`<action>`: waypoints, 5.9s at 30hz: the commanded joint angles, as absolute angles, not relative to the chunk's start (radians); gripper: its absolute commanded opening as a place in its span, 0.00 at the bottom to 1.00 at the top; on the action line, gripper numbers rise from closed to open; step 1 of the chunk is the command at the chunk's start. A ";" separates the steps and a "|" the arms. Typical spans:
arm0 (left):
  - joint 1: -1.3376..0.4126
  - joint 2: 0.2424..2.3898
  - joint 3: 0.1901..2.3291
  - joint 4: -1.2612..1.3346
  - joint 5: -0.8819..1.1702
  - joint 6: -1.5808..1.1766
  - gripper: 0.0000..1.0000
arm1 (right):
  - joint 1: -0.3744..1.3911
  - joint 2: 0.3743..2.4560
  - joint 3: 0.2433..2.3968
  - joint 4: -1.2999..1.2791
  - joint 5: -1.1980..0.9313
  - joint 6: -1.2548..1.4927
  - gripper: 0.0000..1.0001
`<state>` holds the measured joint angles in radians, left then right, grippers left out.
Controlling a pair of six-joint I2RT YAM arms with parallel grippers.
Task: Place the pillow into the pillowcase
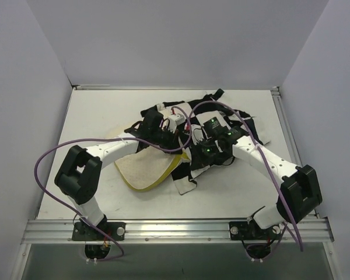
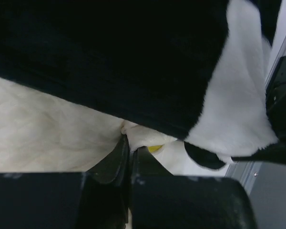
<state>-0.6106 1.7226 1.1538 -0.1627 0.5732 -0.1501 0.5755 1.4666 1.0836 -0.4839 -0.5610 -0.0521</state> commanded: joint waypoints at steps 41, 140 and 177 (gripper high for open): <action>-0.522 1.471 1.236 -0.538 0.793 0.307 0.69 | 0.228 1.405 1.337 -0.724 -0.786 0.086 0.62; -0.650 1.775 1.484 -0.237 0.703 0.850 0.00 | 0.456 2.072 2.010 -0.344 -0.885 0.665 0.00; -0.666 1.278 0.879 -0.465 0.269 0.321 0.75 | 0.603 1.870 1.531 -0.721 -0.129 -0.008 0.53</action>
<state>-0.6609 1.2697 0.8879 -0.4572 0.3988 0.3954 0.6209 1.8500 1.5398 -0.7074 -0.2577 -0.0086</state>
